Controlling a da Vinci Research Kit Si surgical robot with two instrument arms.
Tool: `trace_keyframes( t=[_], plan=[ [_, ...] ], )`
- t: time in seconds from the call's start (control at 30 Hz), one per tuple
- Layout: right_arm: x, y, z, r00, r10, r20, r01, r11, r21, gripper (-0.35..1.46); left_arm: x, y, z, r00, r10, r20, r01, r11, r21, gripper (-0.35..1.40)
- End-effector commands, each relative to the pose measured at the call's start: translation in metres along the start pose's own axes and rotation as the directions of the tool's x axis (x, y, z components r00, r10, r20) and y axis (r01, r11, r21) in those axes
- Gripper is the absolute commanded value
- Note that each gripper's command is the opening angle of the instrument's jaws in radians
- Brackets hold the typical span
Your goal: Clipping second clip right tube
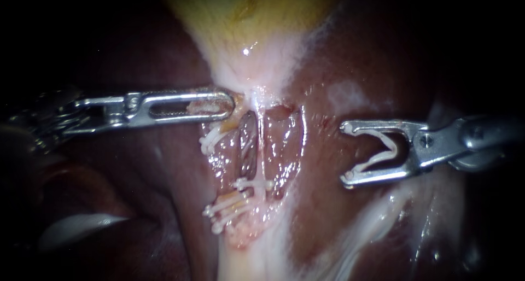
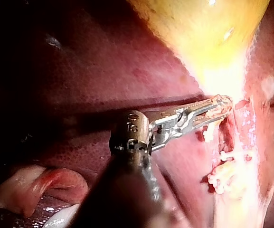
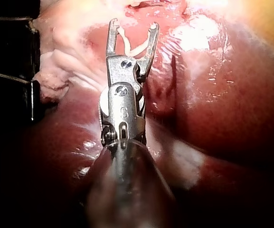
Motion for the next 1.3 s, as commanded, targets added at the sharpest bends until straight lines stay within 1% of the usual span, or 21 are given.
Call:
trace_keyframes(
  t=[0.03,0.13,0.23,0.3,0.37,0.4,0.53,0.6,0.77,0.9,1.0,1.03,1.1,1.17,1.23,1.3],
  plan=[
    [0.0,0.0,0.0,1.0,0.0,0.0,0.0,1.0,0.0,0.5,0.0,0.0,-0.0001,1.0,0.0,0.0,0.0,1.0,0.0,-0.35],
    [0.0,-0.0001,0.0,1.0,0.0,0.0,0.0,1.0,0.0,0.5,-0.0004,-0.0001,-0.0006,1.0,-0.002,-0.003,0.002,1.0,0.003,-0.35],
    [0.0,-0.0001,0.0001,1.0,0.0,0.0,0.0,1.0,0.0,0.5,-0.0015,-0.0004,-0.0018,0.9999,-0.008,-0.011,0.008,1.0,0.012,-0.35],
    [0.0,-0.0001,0.0001,1.0,-0.001,0.0,0.001,1.0,0.0,0.5,-0.0026,-0.0006,-0.003,0.9999,-0.014,-0.009,0.014,1.0,0.003,-0.35],
    [0.0,-0.0001,0.0001,1.0,-0.001,0.0,0.001,1.0,0.0,0.5,-0.0035,-0.0009,-0.0041,0.9997,-0.026,0.001,0.026,1.0,-0.002,-0.35],
    [0.0,-0.0001,0.0001,1.0,-0.001,-0.002,0.001,1.0,0.003,0.5,-0.0041,-0.001,-0.0048,0.9996,-0.024,0.013,0.024,1.0,-0.002,-0.35],
    [0.0001,-0.0002,0.0003,1.0,-0.006,-0.001,0.006,1.0,0.003,0.5,-0.0055,-0.0012,-0.0067,0.9992,-0.022,0.033,0.022,1.0,-0.006,-0.35],
    [0.0002,-0.0003,0.0004,1.0,0.0,-0.003,0.0,1.0,0.005,0.5,-0.0057,-0.0013,-0.0072,0.9991,-0.023,0.037,0.023,1.0,-0.007,-0.35],
    [0.0003,-0.0005,0.0014,0.999,0.046,-0.01,-0.046,0.999,0.013,0.5,-0.0055,-0.0013,-0.0071,0.999,-0.022,0.038,0.022,1.0,-0.009,-0.35],
    [-0.0001,-0.0006,0.0033,0.991,0.131,-0.017,-0.131,0.991,0.019,0.49,-0.0054,-0.0013,-0.007,0.999,-0.021,0.039,0.022,1.0,-0.009,-0.35],
    [-0.0006,-0.0006,0.0055,0.979,0.202,-0.021,-0.202,0.979,0.017,0.49,-0.0054,-0.0013,-0.007,0.999,-0.021,0.039,0.022,1.0,-0.01,-0.35],
    [-0.001,-0.0006,0.0065,0.971,0.24,-0.023,-0.239,0.971,0.018,0.49,-0.0054,-0.0013,-0.007,0.999,-0.021,0.039,0.021,1.0,-0.01,-0.35],
    [-0.0015,-0.0004,0.008,0.961,0.275,-0.025,-0.274,0.961,0.016,0.49,-0.0053,-0.0013,-0.007,0.999,-0.021,0.039,0.021,1.0,-0.01,-0.35],
    [-0.0021,-0.0001,0.0097,0.943,0.33,-0.028,-0.33,0.944,0.016,0.49,-0.0053,-0.0013,-0.007,0.999,-0.021,0.039,0.021,1.0,-0.01,-0.35],
    [-0.0026,0.0002,0.011,0.93,0.366,-0.03,-0.366,0.931,0.011,0.49,-0.0052,-0.0013,-0.007,0.999,-0.02,0.039,0.021,1.0,-0.01,-0.35],
    [-0.003,0.0008,0.0123,0.912,0.408,-0.034,-0.408,0.913,0.002,0.49,-0.0052,-0.0014,-0.007,0.999,-0.02,0.04,0.021,1.0,-0.011,-0.35]
  ],
)
